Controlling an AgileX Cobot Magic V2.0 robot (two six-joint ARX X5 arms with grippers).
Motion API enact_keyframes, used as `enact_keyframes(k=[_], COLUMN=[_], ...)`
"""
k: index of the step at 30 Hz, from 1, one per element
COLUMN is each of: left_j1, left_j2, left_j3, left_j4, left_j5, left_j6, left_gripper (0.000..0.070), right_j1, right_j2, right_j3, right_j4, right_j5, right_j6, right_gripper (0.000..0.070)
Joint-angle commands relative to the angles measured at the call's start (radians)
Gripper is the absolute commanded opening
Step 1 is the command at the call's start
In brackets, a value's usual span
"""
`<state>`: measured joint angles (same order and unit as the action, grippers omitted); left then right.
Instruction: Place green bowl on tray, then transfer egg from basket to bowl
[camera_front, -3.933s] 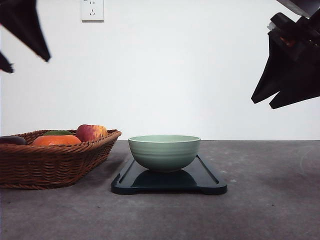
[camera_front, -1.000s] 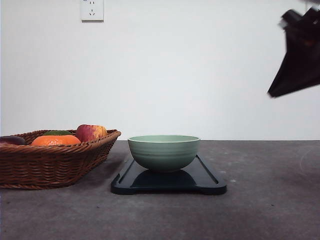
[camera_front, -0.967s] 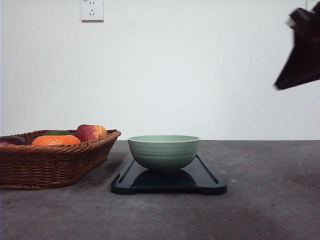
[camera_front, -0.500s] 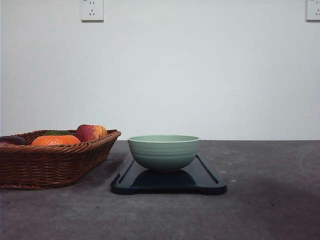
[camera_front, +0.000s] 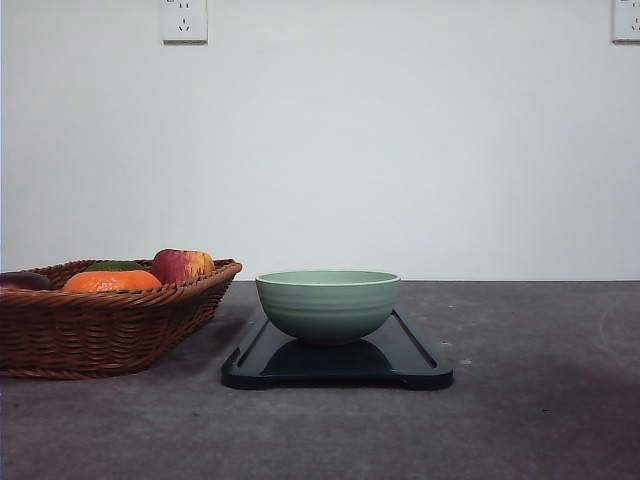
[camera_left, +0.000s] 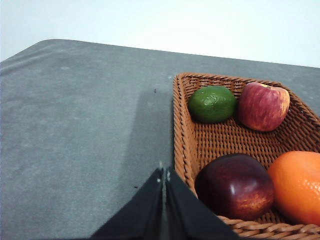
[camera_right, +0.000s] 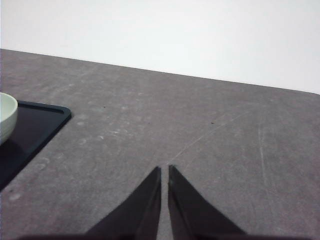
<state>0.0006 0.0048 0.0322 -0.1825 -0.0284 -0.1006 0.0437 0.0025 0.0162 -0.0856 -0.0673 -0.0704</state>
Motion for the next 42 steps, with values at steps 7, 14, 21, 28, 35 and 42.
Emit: enact_keyframes(k=[7, 14, 21, 28, 35, 42], left_j1=[0.0, 0.0, 0.0, 0.0, 0.0, 0.0], left_j2=[-0.002, -0.002, -0.002, -0.002, -0.002, -0.002], left_j3=[-0.019, -0.019, -0.019, -0.019, -0.019, -0.019], left_j4=[-0.005, -0.005, -0.005, -0.005, -0.005, -0.005], left_j5=[-0.003, -0.003, -0.003, -0.003, -0.003, -0.003], left_j6=[-0.005, -0.005, -0.005, -0.005, -0.005, -0.005], left_gripper=[0.0, 0.0, 0.0, 0.0, 0.0, 0.0], right_j1=[0.0, 0.0, 0.0, 0.0, 0.0, 0.0], right_j2=[0.001, 0.001, 0.001, 0.001, 0.001, 0.001], right_j3=[-0.004, -0.004, -0.004, -0.004, -0.004, -0.004], right_j4=[0.011, 0.011, 0.011, 0.011, 0.011, 0.011], right_j5=[0.0, 0.0, 0.0, 0.0, 0.0, 0.0], right_j6=[0.014, 0.014, 0.014, 0.014, 0.014, 0.014], right_gripper=[0.0017, 0.0017, 0.0017, 0.0017, 0.0017, 0.0017])
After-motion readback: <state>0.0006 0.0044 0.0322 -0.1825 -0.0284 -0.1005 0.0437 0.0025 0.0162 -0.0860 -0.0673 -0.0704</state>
